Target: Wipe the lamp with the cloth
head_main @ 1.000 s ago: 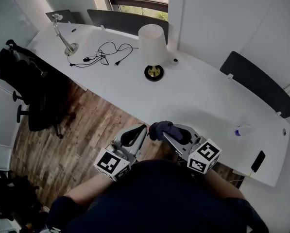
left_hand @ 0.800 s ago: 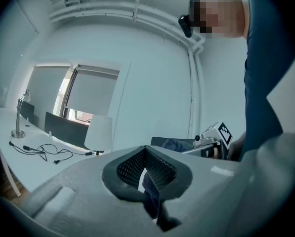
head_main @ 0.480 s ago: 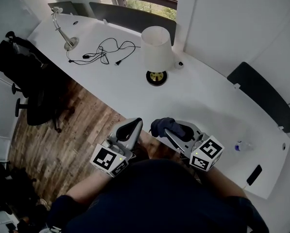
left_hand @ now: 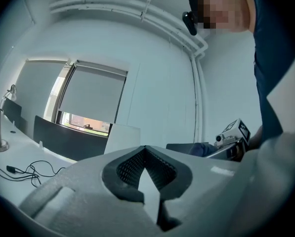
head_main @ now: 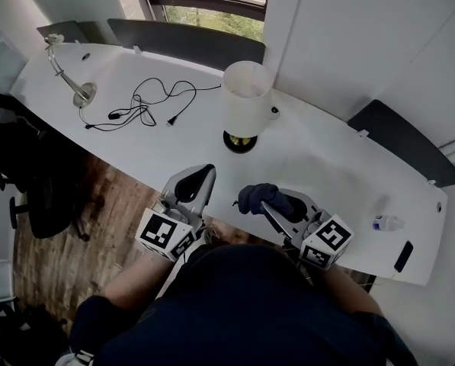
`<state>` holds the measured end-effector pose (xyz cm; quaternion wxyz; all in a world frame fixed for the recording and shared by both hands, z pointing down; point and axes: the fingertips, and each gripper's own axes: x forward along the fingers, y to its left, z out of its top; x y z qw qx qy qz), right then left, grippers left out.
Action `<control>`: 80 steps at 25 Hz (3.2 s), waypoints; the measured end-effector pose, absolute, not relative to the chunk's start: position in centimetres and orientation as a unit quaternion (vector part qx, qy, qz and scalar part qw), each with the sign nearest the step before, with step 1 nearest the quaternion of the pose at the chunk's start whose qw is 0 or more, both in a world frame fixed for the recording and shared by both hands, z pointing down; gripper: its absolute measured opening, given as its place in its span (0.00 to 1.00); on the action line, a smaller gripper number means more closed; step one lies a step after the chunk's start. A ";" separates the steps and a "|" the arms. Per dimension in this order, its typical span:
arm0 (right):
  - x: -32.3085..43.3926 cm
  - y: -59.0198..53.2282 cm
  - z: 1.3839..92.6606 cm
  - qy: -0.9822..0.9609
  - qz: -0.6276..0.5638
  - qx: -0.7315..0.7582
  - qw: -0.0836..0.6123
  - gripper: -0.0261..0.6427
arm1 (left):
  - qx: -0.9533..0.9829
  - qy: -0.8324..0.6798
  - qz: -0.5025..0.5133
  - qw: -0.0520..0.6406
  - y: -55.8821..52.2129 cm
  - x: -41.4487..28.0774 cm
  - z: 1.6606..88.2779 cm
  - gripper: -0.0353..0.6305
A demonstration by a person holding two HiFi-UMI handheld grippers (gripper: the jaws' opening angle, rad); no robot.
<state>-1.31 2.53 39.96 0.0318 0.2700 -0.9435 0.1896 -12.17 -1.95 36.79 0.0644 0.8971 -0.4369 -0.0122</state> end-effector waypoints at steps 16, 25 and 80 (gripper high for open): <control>-1.7 -3.0 38.7 -0.923 0.184 0.337 0.008 0.20 | 0.905 -0.422 -0.020 0.052 -12.8 -14.5 37.3 0.06; -0.9 -7.2 37.8 -0.941 0.190 0.281 -0.008 0.20 | 0.878 -0.476 -0.011 0.041 -18.4 -14.5 36.2 0.06; 0.3 -15.5 47.8 -0.926 0.284 0.247 -0.028 0.20 | 0.846 -0.529 0.031 0.061 -25.8 -13.4 40.5 0.06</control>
